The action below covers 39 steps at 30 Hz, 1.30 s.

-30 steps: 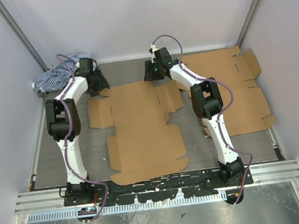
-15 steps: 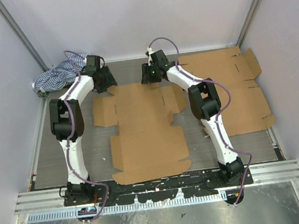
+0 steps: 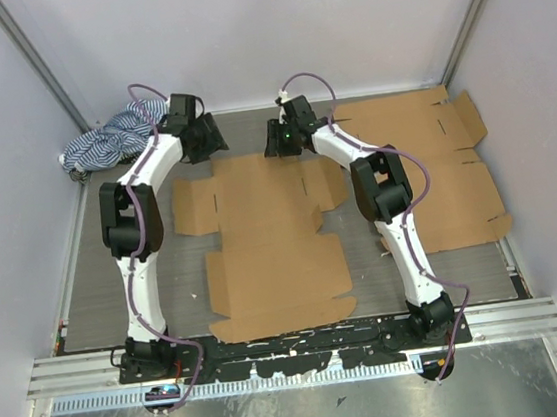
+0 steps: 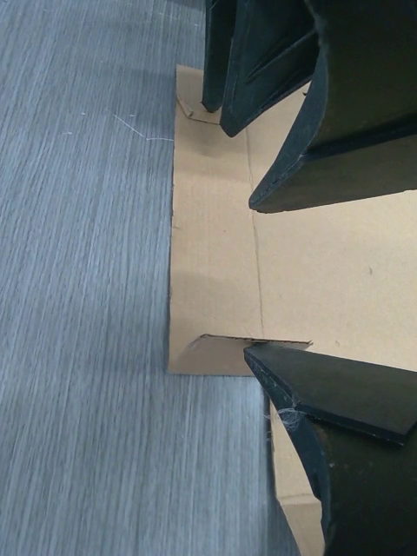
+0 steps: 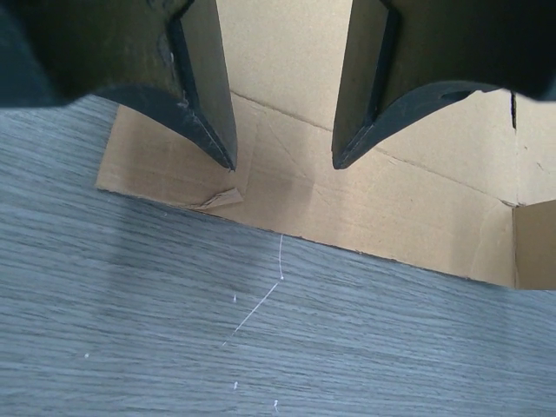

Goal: Fold the paper box

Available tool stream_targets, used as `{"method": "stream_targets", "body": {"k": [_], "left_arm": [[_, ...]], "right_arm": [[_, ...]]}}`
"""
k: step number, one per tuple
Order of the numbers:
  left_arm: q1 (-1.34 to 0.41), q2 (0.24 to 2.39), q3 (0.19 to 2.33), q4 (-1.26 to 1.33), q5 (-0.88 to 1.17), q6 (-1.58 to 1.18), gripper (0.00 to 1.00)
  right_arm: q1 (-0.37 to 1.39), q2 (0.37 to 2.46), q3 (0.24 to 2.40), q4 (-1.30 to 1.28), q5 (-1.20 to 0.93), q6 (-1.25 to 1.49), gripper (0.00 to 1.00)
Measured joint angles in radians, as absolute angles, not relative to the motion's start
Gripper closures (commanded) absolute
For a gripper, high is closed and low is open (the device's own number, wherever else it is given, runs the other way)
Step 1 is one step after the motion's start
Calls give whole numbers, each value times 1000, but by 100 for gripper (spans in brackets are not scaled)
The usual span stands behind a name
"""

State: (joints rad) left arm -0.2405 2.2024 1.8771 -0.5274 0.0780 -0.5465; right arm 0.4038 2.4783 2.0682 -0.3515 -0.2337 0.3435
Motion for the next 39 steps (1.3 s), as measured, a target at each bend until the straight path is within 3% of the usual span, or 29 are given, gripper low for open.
{"method": "stream_targets", "body": {"k": [21, 39], "left_arm": [[-281, 2411, 2076, -671, 53, -552, 33], [-269, 2095, 1924, -768, -162, -480, 31]], "right_arm": [[395, 2435, 1977, -272, -230, 377, 46], [390, 2381, 2038, -574, 138, 334, 40]]}}
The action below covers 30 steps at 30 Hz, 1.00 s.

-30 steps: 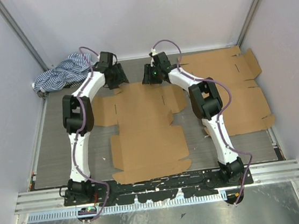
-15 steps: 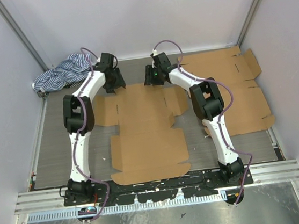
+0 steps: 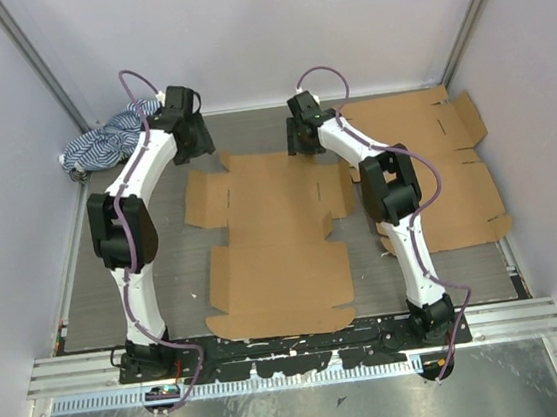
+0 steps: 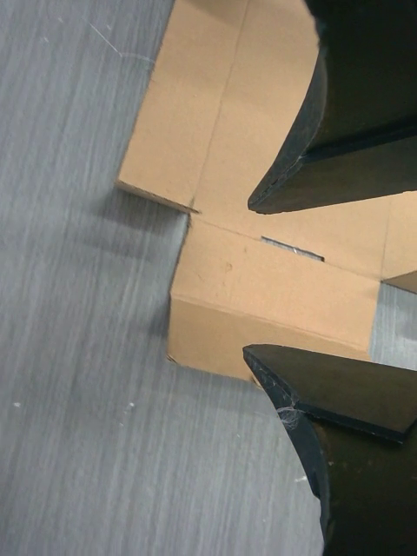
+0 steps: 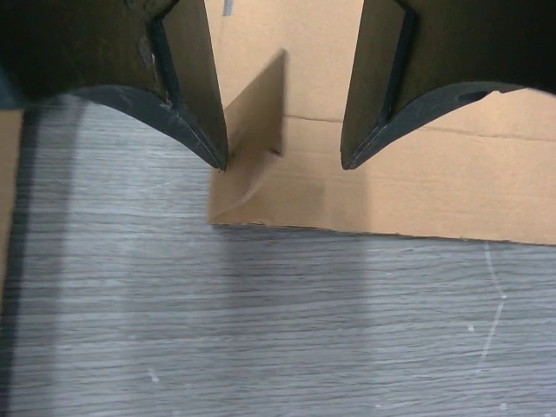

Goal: Fold the paper box

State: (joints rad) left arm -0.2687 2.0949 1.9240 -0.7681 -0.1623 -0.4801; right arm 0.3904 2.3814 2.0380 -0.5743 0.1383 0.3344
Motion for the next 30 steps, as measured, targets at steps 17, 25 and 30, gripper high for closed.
{"method": "stream_targets", "body": {"k": [17, 25, 30], "left_arm": [[-268, 1981, 1773, -776, -192, -471, 32], [-268, 1779, 1684, -766, -113, -467, 32], [-276, 1671, 1681, -763, -30, -433, 29]], "right_arm": [[383, 2374, 2059, -665, 272, 315, 99], [384, 2181, 1783, -497, 185, 286, 99], [413, 1963, 1620, -348, 130, 265, 97]]}}
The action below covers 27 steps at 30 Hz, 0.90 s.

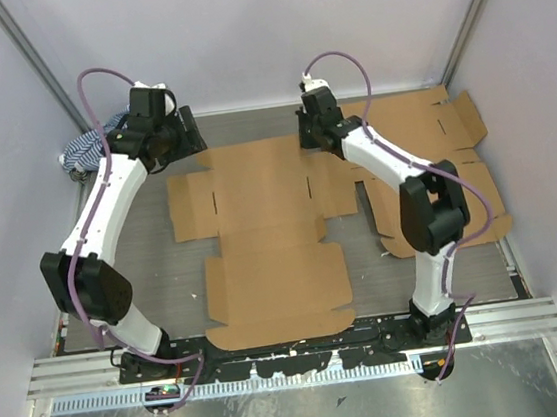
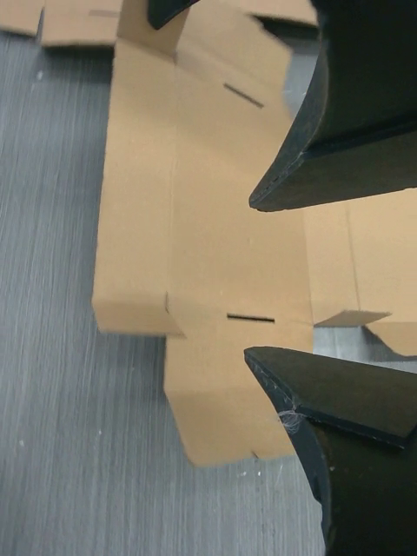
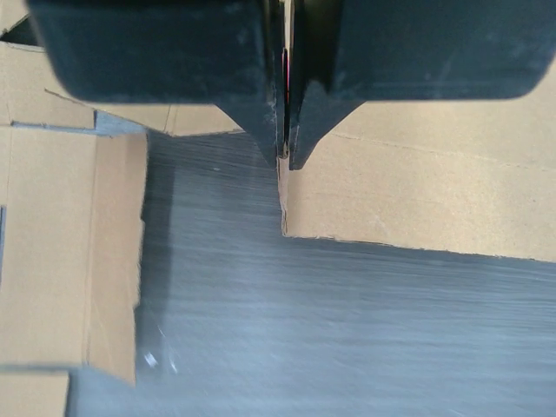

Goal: Fold the paper box

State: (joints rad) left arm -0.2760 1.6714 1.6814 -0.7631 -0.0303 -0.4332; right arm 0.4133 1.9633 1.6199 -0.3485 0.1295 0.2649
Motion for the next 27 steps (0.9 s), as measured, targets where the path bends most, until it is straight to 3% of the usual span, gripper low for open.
{"method": "stream_targets", "body": {"k": [5, 17, 27], "left_arm": [[-283, 1639, 1724, -773, 59, -393, 22], [-290, 1612, 1797, -776, 295, -233, 20], [-292, 1556, 1600, -727, 562, -123, 22]], "right_arm": [[487, 1782, 1522, -223, 113, 203, 95], [583, 1466, 1142, -44, 46, 158, 94], [580, 1278, 976, -4, -73, 143, 92]]}}
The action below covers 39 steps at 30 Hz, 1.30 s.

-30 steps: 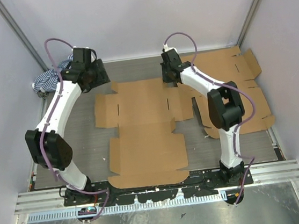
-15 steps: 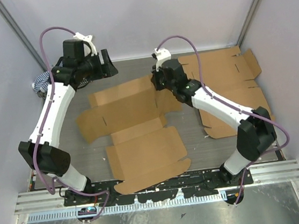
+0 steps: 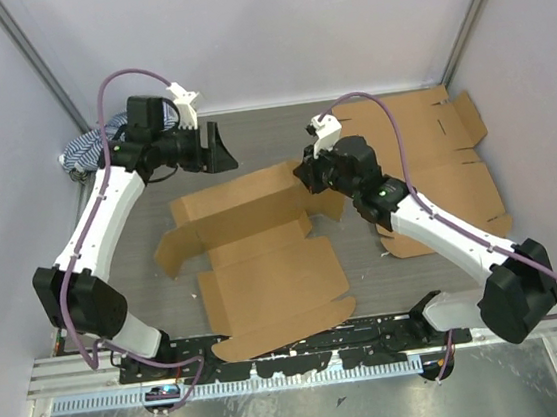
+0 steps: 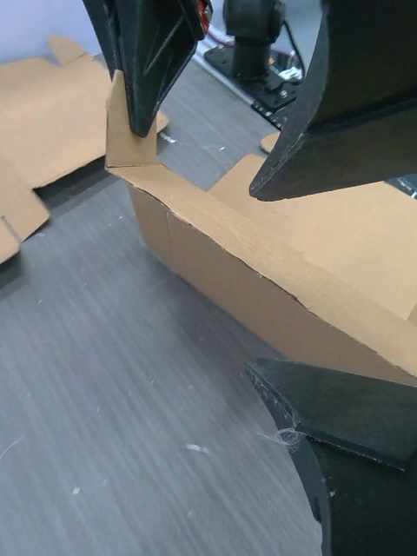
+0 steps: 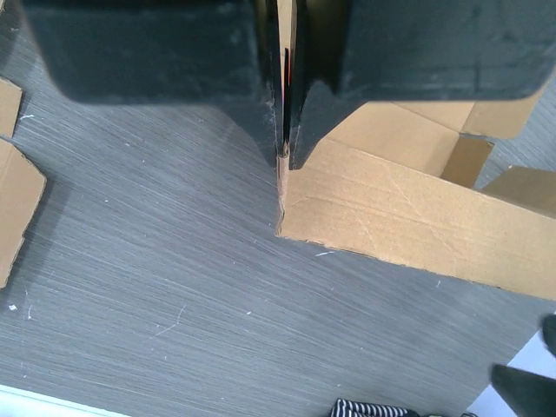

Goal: Fold the paper box

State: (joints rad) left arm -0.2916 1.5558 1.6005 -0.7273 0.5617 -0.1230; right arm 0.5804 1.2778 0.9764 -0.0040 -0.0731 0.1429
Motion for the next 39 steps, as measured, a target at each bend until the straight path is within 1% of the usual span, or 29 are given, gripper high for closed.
{"method": "stream_targets", "body": {"k": [8, 14, 18, 23, 31, 33, 34, 35, 39], "left_arm": [[-303, 1624, 1571, -726, 677, -112, 25], [-340, 1634, 1571, -767, 690, -70, 27], [-364, 1634, 1565, -792, 671, -44, 29], [-394, 1634, 1565, -831, 629, -13, 35], [-449, 1634, 1560, -870, 527, 25, 42], [-455, 1634, 1555, -881, 516, 25, 40], [-457, 1634, 1554, -886, 510, 25, 35], [-458, 1634, 1553, -891, 503, 25, 33], [-460, 1634, 1556, -894, 479, 22, 31]], "right_arm": [[582, 1255, 966, -4, -103, 140, 92], [583, 1256, 966, -5, -102, 140, 90], [585, 1264, 967, -5, -97, 141, 90], [585, 1285, 971, -9, -91, 142, 89], [585, 1298, 997, -40, -95, 145, 88], [587, 1301, 997, -40, -99, 145, 88], [587, 1302, 999, -42, -100, 145, 88], [587, 1303, 1000, -44, -102, 145, 88], [587, 1303, 1001, -50, -106, 144, 88]]}}
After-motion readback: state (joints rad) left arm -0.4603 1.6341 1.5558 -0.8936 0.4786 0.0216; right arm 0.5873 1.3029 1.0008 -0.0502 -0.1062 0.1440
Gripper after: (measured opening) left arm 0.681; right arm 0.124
